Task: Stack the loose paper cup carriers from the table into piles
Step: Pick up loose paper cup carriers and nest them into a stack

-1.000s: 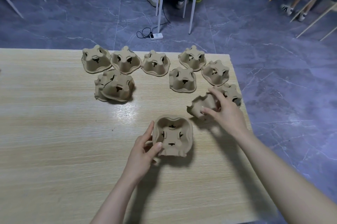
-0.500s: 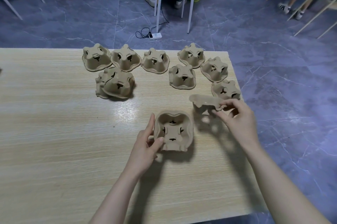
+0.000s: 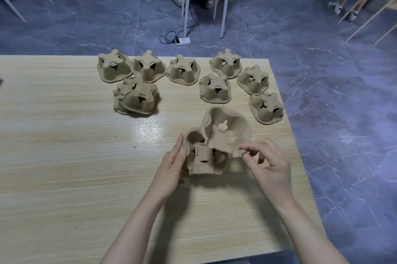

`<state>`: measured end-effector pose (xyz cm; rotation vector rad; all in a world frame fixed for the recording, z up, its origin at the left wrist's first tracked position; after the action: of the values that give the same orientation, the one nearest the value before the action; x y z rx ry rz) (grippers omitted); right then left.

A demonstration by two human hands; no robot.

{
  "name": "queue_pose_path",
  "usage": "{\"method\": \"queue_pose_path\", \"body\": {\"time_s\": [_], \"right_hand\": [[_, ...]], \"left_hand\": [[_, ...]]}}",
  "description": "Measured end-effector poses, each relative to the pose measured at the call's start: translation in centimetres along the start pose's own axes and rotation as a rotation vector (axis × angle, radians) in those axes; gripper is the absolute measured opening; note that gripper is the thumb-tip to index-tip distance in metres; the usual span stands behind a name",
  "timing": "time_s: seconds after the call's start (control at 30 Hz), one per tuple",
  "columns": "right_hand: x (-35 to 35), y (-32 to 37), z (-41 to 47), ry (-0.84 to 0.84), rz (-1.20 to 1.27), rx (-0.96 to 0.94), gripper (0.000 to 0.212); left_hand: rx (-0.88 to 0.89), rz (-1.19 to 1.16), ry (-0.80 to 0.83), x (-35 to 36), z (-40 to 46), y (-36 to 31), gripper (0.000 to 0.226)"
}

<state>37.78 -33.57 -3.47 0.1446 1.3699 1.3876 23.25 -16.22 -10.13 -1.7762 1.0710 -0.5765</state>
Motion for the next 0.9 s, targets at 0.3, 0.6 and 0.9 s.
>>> {"method": "queue_pose_path", "body": {"time_s": [0.3,0.6,0.9], "right_hand": [[2.2,-0.3,-1.7,0.178,-0.182,-0.21,0.017],[3.0,-1.4,-2.6,0.272,-0.239,-0.093,0.03],[4.1,-2.3,-2.4,0.42,-0.188,0.18,0.058]], "left_hand": [[-0.017,-0.013,-0.02,0.1,-0.1,-0.2,0.056],[-0.006,-0.06,-0.033,0.1,-0.1,-0.3,0.056],[0.03,-0.057,-0.079,0.0,0.5,0.2,0.058]]}}
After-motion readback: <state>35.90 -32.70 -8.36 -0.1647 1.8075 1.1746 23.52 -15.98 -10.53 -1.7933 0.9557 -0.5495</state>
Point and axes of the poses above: each hand's wrist, its own z-axis towards the middle knuckle, its own x-axis out of the palm, y = z × x, the point moved 4 cm from there along z, towards the middle knuckle, and after that the axes turned 1 degree about y, right-handed, at the moved point
